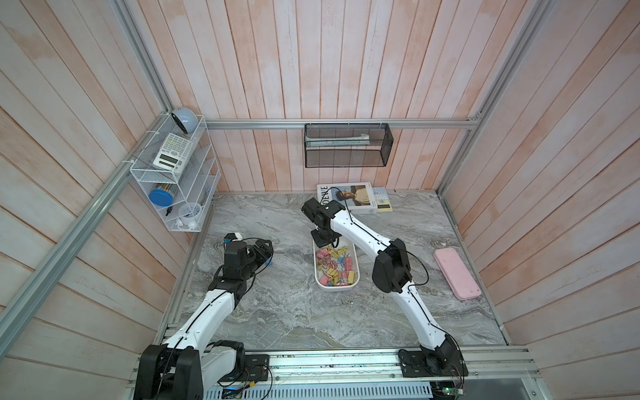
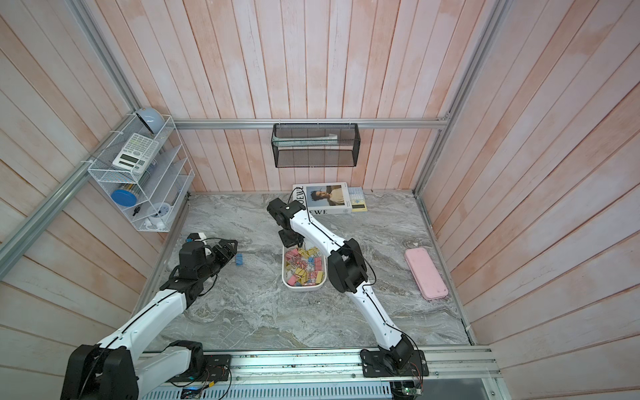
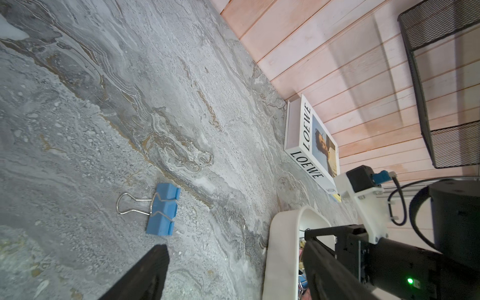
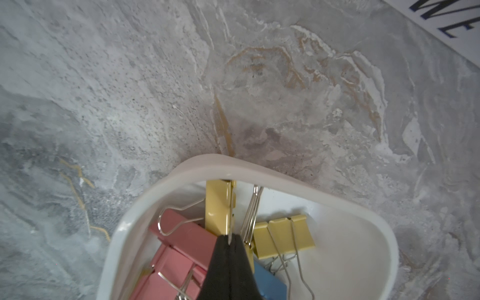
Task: Take out the binder clips from the storage box
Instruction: Pick up the binder clip from the storage box.
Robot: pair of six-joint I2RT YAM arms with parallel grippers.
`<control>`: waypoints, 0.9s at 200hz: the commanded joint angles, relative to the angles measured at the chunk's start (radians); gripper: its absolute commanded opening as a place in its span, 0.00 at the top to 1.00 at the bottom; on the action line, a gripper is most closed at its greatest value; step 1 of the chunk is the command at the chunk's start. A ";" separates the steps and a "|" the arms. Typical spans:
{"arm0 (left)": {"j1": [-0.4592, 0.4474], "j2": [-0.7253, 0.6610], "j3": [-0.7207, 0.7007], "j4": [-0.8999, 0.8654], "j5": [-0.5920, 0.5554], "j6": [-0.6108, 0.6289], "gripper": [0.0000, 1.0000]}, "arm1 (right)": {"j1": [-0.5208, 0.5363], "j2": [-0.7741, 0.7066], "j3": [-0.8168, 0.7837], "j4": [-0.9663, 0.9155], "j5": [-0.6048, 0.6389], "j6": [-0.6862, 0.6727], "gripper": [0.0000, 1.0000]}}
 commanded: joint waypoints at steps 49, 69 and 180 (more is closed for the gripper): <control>0.003 -0.007 0.051 -0.032 0.030 0.020 0.14 | 0.013 -0.207 -0.148 -0.008 0.108 0.035 1.00; 0.002 -0.008 0.065 -0.038 0.037 0.020 0.14 | 0.012 -0.294 -0.227 0.016 0.127 0.044 1.00; -0.107 0.019 0.115 -0.067 0.074 0.017 0.00 | -0.078 -0.659 -0.750 0.184 0.327 0.128 1.00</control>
